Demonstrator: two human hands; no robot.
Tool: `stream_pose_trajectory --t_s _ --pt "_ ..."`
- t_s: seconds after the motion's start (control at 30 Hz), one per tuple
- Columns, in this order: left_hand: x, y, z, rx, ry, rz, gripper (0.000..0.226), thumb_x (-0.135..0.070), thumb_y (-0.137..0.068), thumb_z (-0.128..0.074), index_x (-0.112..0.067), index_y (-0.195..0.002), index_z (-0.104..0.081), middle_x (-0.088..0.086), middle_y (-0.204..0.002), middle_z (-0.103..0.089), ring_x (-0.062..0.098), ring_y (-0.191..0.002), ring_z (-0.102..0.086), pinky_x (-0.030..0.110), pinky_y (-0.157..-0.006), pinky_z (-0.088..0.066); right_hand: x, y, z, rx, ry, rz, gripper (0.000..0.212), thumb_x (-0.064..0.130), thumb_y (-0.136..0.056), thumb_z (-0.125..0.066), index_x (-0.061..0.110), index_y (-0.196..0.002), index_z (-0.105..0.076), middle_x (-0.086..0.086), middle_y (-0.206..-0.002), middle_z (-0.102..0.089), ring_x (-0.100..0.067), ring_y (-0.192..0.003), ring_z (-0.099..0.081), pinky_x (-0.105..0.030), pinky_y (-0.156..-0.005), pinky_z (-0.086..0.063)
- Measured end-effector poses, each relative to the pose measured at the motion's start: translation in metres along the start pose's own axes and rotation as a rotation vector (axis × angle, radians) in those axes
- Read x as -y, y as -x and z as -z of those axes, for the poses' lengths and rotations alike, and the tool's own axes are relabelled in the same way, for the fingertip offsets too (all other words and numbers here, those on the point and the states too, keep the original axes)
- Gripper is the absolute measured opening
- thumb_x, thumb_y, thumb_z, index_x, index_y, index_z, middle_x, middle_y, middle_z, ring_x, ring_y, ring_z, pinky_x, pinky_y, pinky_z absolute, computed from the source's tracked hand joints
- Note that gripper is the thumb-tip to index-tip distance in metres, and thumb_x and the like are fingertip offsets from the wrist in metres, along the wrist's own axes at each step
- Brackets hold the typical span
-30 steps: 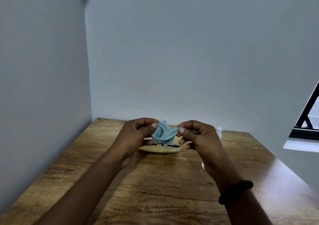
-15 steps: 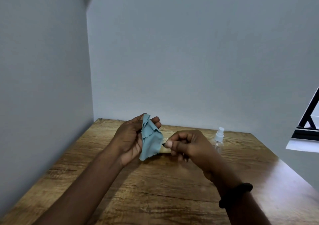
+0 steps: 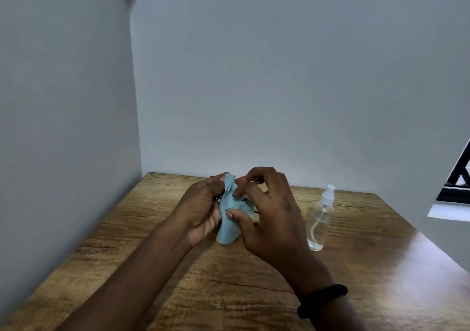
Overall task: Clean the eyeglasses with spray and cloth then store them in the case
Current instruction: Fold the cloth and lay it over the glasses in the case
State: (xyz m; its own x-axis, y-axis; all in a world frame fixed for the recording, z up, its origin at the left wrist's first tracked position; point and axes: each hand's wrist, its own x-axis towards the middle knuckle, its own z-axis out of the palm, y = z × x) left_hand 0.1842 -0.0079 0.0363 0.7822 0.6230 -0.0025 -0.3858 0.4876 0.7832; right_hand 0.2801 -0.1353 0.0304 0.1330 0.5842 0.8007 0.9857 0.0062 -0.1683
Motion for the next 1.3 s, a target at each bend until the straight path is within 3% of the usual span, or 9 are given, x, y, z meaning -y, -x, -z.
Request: stream_pose_trajectory --t_s 0.23,0.43,0.57,0.7,0.8,0.9,1.03,1.17,1.3 --pt "0.002 0.001 -0.003 0.031 0.022 0.033 0.03 -0.001 -0.104 -0.043 0.008 -0.129 -0.057 0.026 -0.114 -0.071 0.028 -0.087 -0.074 0.035 -0.067 -0.065 -0.005 0.0 -0.003 0.012 0.081 -0.036 0.022 0.031 -0.081 -0.069 0.017 -0.099 -0.07 0.001 -0.118 -0.054 -0.016 -0.108 -0.051 -0.037 -0.074 -0.054" --pt "0.006 0.001 -0.004 -0.011 -0.059 0.032 0.029 -0.002 -0.101 -0.052 0.002 -0.129 -0.059 0.022 -0.103 -0.074 0.025 -0.076 -0.075 0.033 -0.063 -0.063 -0.004 0.002 -0.012 -0.059 -0.073 -0.146 0.007 0.025 -0.082 -0.07 0.021 -0.087 -0.07 0.008 -0.103 -0.055 -0.009 -0.1 -0.053 -0.023 -0.072 -0.049" --pt "0.005 0.003 -0.005 -0.108 -0.259 -0.062 0.021 -0.004 -0.097 -0.062 -0.011 -0.117 -0.063 0.015 -0.092 -0.076 0.021 -0.073 -0.074 0.031 -0.058 -0.06 -0.007 -0.001 -0.014 -0.187 -0.377 -0.384 0.007 0.016 -0.082 -0.076 0.022 -0.084 -0.074 0.01 -0.092 -0.063 -0.007 -0.091 -0.062 -0.016 -0.069 -0.046" --pt "0.011 0.002 -0.003 -0.149 -0.652 -0.302 0.013 -0.024 -0.097 -0.066 -0.013 -0.101 -0.068 0.005 -0.097 -0.077 0.023 -0.095 -0.074 0.042 -0.076 -0.063 -0.013 -0.003 -0.01 -0.206 -0.587 -0.649 0.003 0.015 -0.087 -0.075 0.018 -0.087 -0.076 0.004 -0.086 -0.073 -0.009 -0.084 -0.067 -0.027 -0.072 -0.055" --pt "0.012 0.002 -0.004 -0.148 -0.914 -0.524 0.024 -0.045 -0.095 -0.065 -0.024 -0.086 -0.072 -0.01 -0.085 -0.073 0.011 -0.091 -0.069 0.041 -0.083 -0.059 -0.015 -0.003 -0.009 -0.18 -0.643 -0.736 0.004 0.016 -0.089 -0.073 0.017 -0.088 -0.077 0.004 -0.085 -0.075 -0.004 -0.08 -0.068 -0.024 -0.069 -0.053" --pt "0.013 0.005 -0.007 -0.056 -0.92 -0.496 0.022 -0.041 -0.095 -0.066 -0.024 -0.084 -0.076 -0.01 -0.083 -0.076 0.005 -0.085 -0.07 0.033 -0.08 -0.055 -0.014 -0.003 -0.011 -0.215 -0.574 -0.711 0.003 0.017 -0.086 -0.076 0.02 -0.085 -0.076 0.005 -0.084 -0.074 -0.006 -0.081 -0.068 -0.031 -0.073 -0.057" --pt "0.017 0.005 -0.008 -0.058 -0.918 -0.433 0.019 -0.039 -0.092 -0.069 -0.022 -0.09 -0.077 -0.008 -0.085 -0.077 0.0 -0.08 -0.07 0.024 -0.073 -0.051 -0.013 -0.002 -0.013 -0.243 -0.35 -0.523 0.008 0.019 -0.082 -0.081 0.021 -0.079 -0.074 0.009 -0.08 -0.068 -0.002 -0.082 -0.063 -0.011 -0.068 -0.046" --pt "0.019 0.005 -0.007 -0.061 -0.854 -0.35 0.016 -0.034 -0.095 -0.067 -0.022 -0.092 -0.078 -0.005 -0.09 -0.078 0.009 -0.09 -0.073 0.029 -0.075 -0.057 -0.015 -0.001 -0.012 -0.22 -0.219 -0.388 0.008 0.014 -0.08 -0.08 0.018 -0.079 -0.073 0.01 -0.081 -0.063 -0.002 -0.08 -0.061 -0.007 -0.065 -0.042" --pt "0.018 0.003 -0.005 -0.094 -0.865 -0.406 0.013 -0.028 -0.095 -0.069 -0.022 -0.088 -0.078 -0.006 -0.088 -0.078 0.009 -0.088 -0.073 0.03 -0.077 -0.058 -0.016 -0.001 -0.012 -0.222 -0.252 -0.386 0.009 0.013 -0.078 -0.081 0.019 -0.077 -0.074 0.011 -0.078 -0.064 -0.004 -0.078 -0.063 -0.009 -0.064 -0.043"
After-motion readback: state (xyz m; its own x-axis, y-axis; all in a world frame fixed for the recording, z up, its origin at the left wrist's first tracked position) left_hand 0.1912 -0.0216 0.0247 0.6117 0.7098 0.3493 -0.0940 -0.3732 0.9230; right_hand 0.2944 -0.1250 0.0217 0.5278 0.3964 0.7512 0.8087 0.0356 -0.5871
